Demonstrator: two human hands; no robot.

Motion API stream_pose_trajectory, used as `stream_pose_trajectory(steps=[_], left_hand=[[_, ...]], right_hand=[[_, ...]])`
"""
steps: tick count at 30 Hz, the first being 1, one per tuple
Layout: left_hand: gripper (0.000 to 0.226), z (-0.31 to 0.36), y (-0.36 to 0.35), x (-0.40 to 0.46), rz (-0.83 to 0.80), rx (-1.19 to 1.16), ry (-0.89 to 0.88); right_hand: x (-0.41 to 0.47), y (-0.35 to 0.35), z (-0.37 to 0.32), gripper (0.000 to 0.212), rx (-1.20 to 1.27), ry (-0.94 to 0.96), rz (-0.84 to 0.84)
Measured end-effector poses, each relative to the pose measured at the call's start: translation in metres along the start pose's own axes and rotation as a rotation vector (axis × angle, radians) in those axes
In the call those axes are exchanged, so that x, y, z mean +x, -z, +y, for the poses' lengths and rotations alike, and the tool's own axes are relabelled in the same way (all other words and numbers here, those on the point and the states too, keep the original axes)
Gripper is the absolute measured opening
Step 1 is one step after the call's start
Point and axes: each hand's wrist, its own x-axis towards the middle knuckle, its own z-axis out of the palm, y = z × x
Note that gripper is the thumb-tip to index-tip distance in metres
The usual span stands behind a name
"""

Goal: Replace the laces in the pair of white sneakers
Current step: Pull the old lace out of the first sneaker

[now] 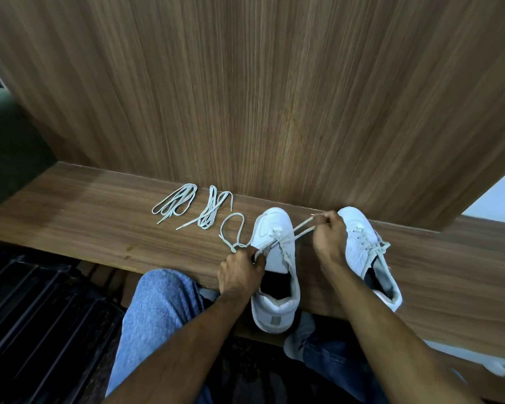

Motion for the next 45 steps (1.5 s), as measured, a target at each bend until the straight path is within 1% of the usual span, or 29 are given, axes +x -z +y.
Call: stream_pose_trajectory(steps=[1,3,5,7,8,9,11,15,16,17,19,20,22,23,24,25,26,27,28,30,31,33,34,35,37,39,41,43,45], left_hand=[[0.035,0.001,0.0,0.0,0.0,0.003,0.0],[0.035,0.001,-0.001,0.002,0.002,0.004,0.0],[0.036,0.0,-0.002,0.002,0.005,-0.004,0.004],[0.039,0.0,-0.003,0.002,0.007,-0.005,0.006],[0.04,-0.001,-0.003,0.002,0.009,-0.002,0.008],[0.041,-0.001,-0.003,0.002,0.01,0.003,0.013],[0.042,-0.001,-0.003,0.002,0.009,0.016,0.02],[0.043,-0.001,-0.003,0.003,0.006,0.005,0.024],[0.042,-0.001,-0.003,0.002,0.011,-0.002,0.02],[0.04,-0.001,-0.002,0.002,0.016,-0.01,0.018],[0.037,-0.001,0.001,0.001,0.018,-0.024,0.02],[0.037,-0.001,0.001,0.002,0.019,-0.029,0.019],[0.037,-0.002,0.0,0.003,0.014,-0.037,0.014],[0.037,-0.002,0.0,0.003,0.013,-0.04,0.008],[0.038,-0.002,-0.001,0.004,0.015,-0.041,0.0],[0.038,-0.002,-0.002,0.004,0.018,-0.041,-0.006],[0.039,-0.003,-0.002,0.004,0.02,-0.041,-0.01],[0.039,-0.004,-0.003,0.005,0.021,-0.043,-0.012],[0.039,-0.004,-0.004,0.005,0.019,-0.045,-0.012],[0.039,-0.004,-0.004,0.006,0.017,-0.044,-0.013],[0.04,-0.004,-0.004,0.006,0.019,-0.041,-0.009],[0.04,-0.003,-0.004,0.006,0.018,-0.038,-0.001],[0.04,-0.004,-0.004,0.005,0.015,-0.037,0.005],[0.04,-0.004,-0.004,0.005,0.01,-0.038,0.011],[0.039,-0.003,-0.004,0.005,0.006,-0.039,0.016],[0.039,-0.003,-0.003,0.006,0.002,-0.039,0.012],[0.043,-0.003,-0.003,0.006,0.0,-0.036,0.009],[0.047,-0.006,-0.004,0.007,-0.003,-0.041,0.023],[0.046,-0.007,-0.004,0.007,-0.004,-0.052,0.025]], right_hand=[[0.001,0.002,0.001,0.004,-0.072,0.033,-0.025],[0.001,0.003,0.003,0.018,-0.276,0.18,-0.156],[0.0,-0.003,0.007,0.024,-0.496,0.384,-0.309],[-0.006,-0.011,0.005,0.028,-0.756,0.491,-0.458],[-0.011,-0.017,0.004,0.032,-0.878,0.516,-0.502],[-0.016,-0.023,0.004,0.035,-0.968,0.529,-0.52],[-0.023,-0.033,0.006,0.034,-1.029,0.54,-0.478],[-0.031,-0.038,0.007,0.027,-1.048,0.577,-0.399],[-0.029,-0.039,0.009,0.025,-1.031,0.576,-0.4],[-0.027,-0.038,0.01,0.022,-0.96,0.561,-0.389],[-0.021,-0.034,0.009,0.018,-0.657,0.443,-0.335],[-0.017,-0.028,0.006,0.017,-0.493,0.336,-0.28],[-0.006,-0.009,-0.001,0.016,-0.182,0.122,-0.128],[0.0,0.001,-0.004,0.017,0.001,0.049,-0.032],[0.005,0.011,-0.007,0.016,0.173,0.005,0.069],[0.009,0.019,-0.007,0.014,0.264,-0.013,0.142],[0.011,0.022,-0.005,0.011,0.246,-0.004,0.169],[0.01,0.024,-0.005,0.007,0.139,0.018,0.151],[0.007,0.023,0.0,0.011,-0.016,0.047,0.096],[0.002,0.017,0.011,0.036,-0.28,0.197,-0.089],[-0.003,0.012,0.014,0.042,-0.368,0.305,-0.209],[-0.014,-0.001,0.016,0.043,-0.595,0.475,-0.427],[-0.019,-0.009,0.016,0.042,-0.743,0.512,-0.492],[-0.024,-0.015,0.014,0.041,-0.877,0.541,-0.513],[-0.033,-0.026,0.009,0.041,-1.047,0.564,-0.479],[-0.033,-0.032,0.005,0.036,-1.115,0.579,-0.418],[-0.03,-0.035,0.004,0.029,-1.118,0.57,-0.404],[-0.027,-0.032,0.003,0.022,-0.974,0.576,-0.387],[-0.02,-0.022,-0.005,0.014,-0.677,0.493,-0.31]])
